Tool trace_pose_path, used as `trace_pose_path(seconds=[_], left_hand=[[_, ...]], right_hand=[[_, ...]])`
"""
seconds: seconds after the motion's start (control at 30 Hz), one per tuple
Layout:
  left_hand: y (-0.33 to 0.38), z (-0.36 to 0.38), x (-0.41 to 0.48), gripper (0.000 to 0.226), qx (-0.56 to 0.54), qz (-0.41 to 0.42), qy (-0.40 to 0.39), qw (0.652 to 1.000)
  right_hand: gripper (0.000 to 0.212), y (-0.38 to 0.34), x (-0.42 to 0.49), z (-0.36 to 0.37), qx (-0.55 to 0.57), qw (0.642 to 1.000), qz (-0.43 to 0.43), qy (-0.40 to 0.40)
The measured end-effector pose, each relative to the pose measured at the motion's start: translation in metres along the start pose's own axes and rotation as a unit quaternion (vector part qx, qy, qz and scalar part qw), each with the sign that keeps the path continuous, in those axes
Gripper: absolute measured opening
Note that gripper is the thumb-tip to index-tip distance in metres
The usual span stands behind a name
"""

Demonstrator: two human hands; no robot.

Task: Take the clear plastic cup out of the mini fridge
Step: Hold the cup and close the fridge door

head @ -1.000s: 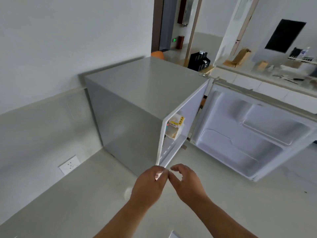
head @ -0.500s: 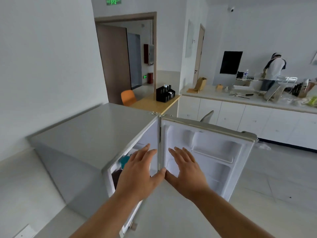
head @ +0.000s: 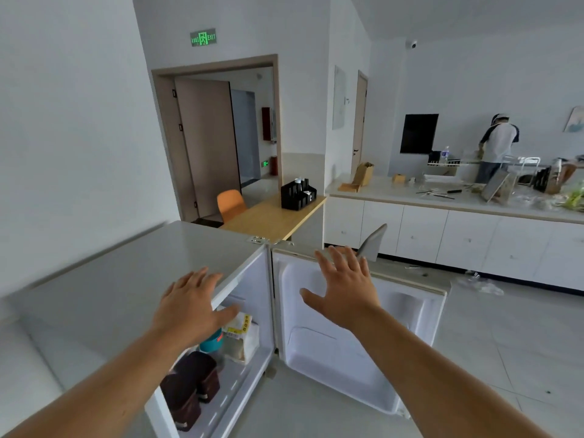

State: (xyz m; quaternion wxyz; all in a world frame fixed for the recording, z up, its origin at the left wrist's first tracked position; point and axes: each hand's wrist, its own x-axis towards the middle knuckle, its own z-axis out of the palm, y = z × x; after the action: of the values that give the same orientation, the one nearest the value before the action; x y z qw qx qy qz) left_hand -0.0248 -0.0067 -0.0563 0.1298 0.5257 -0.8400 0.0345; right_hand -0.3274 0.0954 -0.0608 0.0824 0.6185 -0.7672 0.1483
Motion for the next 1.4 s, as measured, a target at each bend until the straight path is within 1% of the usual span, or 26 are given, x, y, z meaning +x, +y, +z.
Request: trace_pose_path(seconds=[0.1, 0.23, 0.37, 0.43, 0.5, 0.57, 0.67, 0.7, 0.8, 0.87, 0.97, 1.07, 1.17, 1.23, 1.3, 1.33, 1.4], left_hand=[[-0.009, 0.011, 0.004, 0.099, 0.019, -0.016, -0.022, 0.999], [-0.010, 0.018, 0.017, 0.095, 0.017, -0.014, -0.034, 0.999], [-0.010, 0.021, 0.027, 0.091, 0.004, -0.029, -0.044, 0.999], [-0.010, 0.022, 0.028, 0.092, 0.008, -0.027, -0.046, 0.999], [-0.008, 0.022, 0.028, 0.091, 0.010, -0.022, -0.050, 0.998], [-0.008, 0.020, 0.027, 0.085, 0.010, -0.016, -0.054, 0.998], [-0.010, 0.015, 0.025, 0.073, -0.003, -0.012, -0.061, 0.998], [-0.011, 0.014, 0.024, 0.069, -0.013, -0.009, -0.060, 0.998], [-0.017, 0.010, 0.022, 0.058, -0.056, 0.006, -0.046, 0.997], [-0.025, 0.009, 0.019, 0.055, -0.076, 0.022, -0.047, 0.996], [-0.041, 0.011, 0.014, 0.052, -0.108, 0.037, -0.051, 0.992], [-0.050, 0.011, 0.010, 0.046, -0.146, 0.027, -0.029, 0.988], [-0.049, 0.013, 0.008, 0.043, -0.157, 0.029, -0.008, 0.987], [-0.049, 0.014, 0.009, 0.042, -0.161, 0.028, -0.002, 0.987], [-0.051, 0.015, 0.011, 0.040, -0.166, 0.027, 0.001, 0.986], [-0.052, 0.015, 0.012, 0.040, -0.168, 0.026, 0.001, 0.985], [-0.053, 0.016, 0.013, 0.043, -0.169, 0.025, -0.002, 0.985]], right_hand=[[0.098, 0.027, 0.012, 0.007, -0.037, 0.998, 0.034, -0.032], [0.099, 0.055, 0.017, 0.017, -0.078, 0.991, 0.076, -0.075], [0.100, 0.064, 0.017, 0.020, -0.099, 0.989, 0.083, -0.070], [0.096, 0.061, 0.017, 0.019, -0.102, 0.990, 0.086, -0.057], [0.087, 0.057, 0.015, 0.014, -0.107, 0.989, 0.086, -0.048], [0.074, 0.050, 0.012, 0.006, -0.106, 0.989, 0.089, -0.055], [0.039, 0.029, 0.004, -0.009, -0.077, 0.989, 0.105, -0.075], [0.033, 0.020, 0.001, -0.013, -0.080, 0.987, 0.111, -0.084], [0.036, -0.010, -0.009, -0.020, -0.130, 0.980, 0.110, -0.107], [0.033, -0.028, -0.016, -0.020, -0.141, 0.980, 0.096, -0.106], [0.028, -0.051, -0.025, -0.018, -0.122, 0.983, 0.081, -0.109], [0.023, -0.070, -0.031, -0.019, -0.074, 0.988, 0.074, -0.113], [0.022, -0.088, -0.035, -0.020, -0.032, 0.992, 0.057, -0.110], [0.017, -0.100, -0.039, -0.016, 0.004, 0.994, 0.048, -0.095], [0.014, -0.108, -0.042, -0.009, 0.047, 0.996, 0.040, -0.059], [0.014, -0.112, -0.043, -0.004, 0.069, 0.996, 0.031, -0.044], [0.024, -0.119, -0.044, 0.004, 0.107, 0.994, 0.007, -0.037]])
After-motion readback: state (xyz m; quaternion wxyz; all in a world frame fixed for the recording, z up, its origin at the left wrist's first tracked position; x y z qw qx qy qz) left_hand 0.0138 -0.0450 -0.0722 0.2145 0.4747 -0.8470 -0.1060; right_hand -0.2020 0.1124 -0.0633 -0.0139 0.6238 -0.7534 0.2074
